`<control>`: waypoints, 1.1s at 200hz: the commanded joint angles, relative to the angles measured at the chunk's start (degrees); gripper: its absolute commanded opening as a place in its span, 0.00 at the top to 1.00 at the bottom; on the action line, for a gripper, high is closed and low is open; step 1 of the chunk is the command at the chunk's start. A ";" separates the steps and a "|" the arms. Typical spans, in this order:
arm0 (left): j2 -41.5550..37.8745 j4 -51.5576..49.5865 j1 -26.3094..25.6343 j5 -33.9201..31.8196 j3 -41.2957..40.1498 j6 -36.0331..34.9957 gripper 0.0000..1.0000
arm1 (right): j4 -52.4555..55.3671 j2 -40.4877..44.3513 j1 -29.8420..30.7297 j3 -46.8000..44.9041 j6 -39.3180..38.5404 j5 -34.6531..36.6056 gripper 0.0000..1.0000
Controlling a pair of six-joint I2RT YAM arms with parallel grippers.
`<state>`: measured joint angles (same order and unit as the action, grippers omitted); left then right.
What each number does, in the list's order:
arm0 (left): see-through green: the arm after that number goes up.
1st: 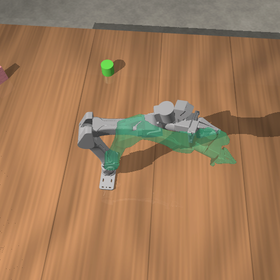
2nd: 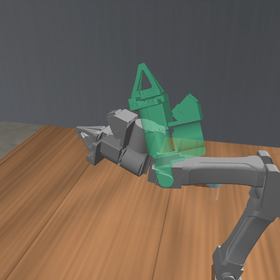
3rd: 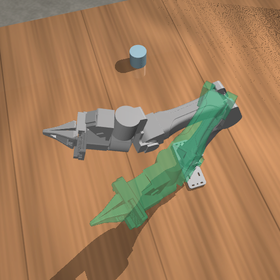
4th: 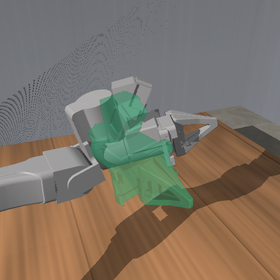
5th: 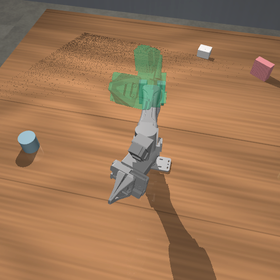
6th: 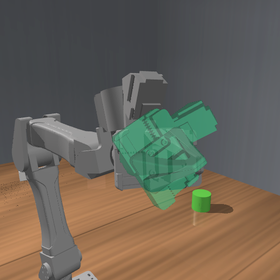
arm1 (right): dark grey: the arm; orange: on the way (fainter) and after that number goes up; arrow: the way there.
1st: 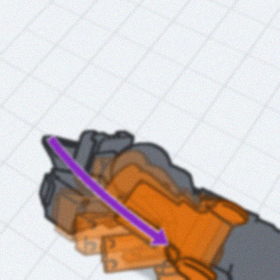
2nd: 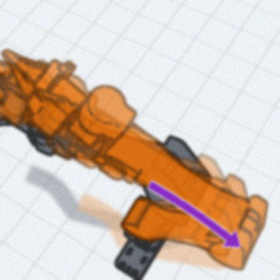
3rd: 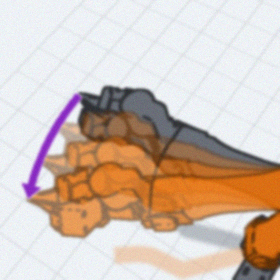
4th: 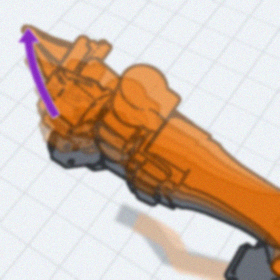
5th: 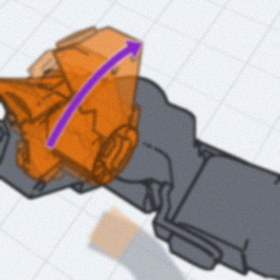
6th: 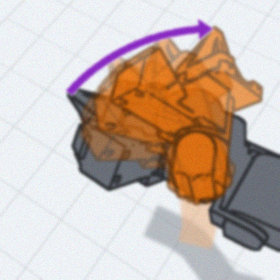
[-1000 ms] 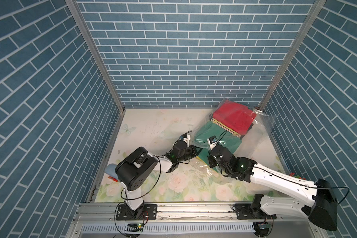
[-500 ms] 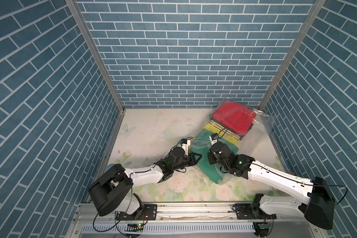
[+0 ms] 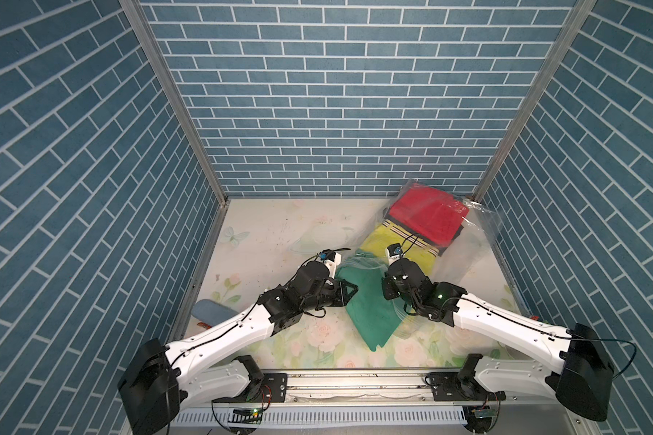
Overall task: Take the trousers out of the vacuum bag
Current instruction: Take out the trousers from the vacuum bag, then place the trousers at the center of the board.
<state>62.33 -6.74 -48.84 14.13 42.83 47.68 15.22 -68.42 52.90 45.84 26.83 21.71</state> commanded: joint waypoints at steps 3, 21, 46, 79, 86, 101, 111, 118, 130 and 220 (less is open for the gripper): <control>-4.31 -7.75 1.05 -0.53 5.90 -2.86 1.00 | -0.55 1.44 -0.78 -1.69 1.65 -0.10 1.00; -5.99 -11.84 2.00 -0.50 9.42 -2.88 1.00 | -1.02 2.10 -0.94 -3.09 1.78 -0.33 1.00; -7.56 -17.32 3.67 -0.95 15.50 -2.86 1.00 | -1.92 3.09 -1.10 -5.55 2.43 -1.22 1.00; -7.32 -21.60 6.41 -1.34 24.67 -2.85 1.00 | -4.00 4.33 -1.23 -9.00 2.70 -2.85 1.00; -6.86 -22.42 7.06 -1.54 26.67 -3.02 1.00 | -4.46 4.50 -1.23 -9.59 2.70 -3.16 1.00; -5.44 -23.24 8.58 -1.58 30.20 -3.21 1.00 | -5.29 4.92 -1.21 -10.93 2.81 -3.74 1.00; -4.61 -23.05 9.70 -1.13 32.15 -3.30 1.00 | -5.79 5.26 -1.22 -11.91 2.96 -4.03 1.00; -3.72 -23.03 10.65 -0.67 33.59 -3.38 1.00 | -6.14 5.47 -1.12 -12.53 3.05 -4.28 1.00; -2.10 -22.73 12.34 0.44 35.83 -3.69 1.00 | -7.06 6.00 -1.18 -13.74 3.14 -4.97 1.00; 12.17 -16.65 26.36 9.79 49.30 -6.11 1.00 | -9.09 7.25 -1.17 -16.71 3.63 -6.22 1.00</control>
<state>72.97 -32.18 -25.56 19.53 88.58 43.57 7.05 -61.80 52.05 30.02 28.73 15.51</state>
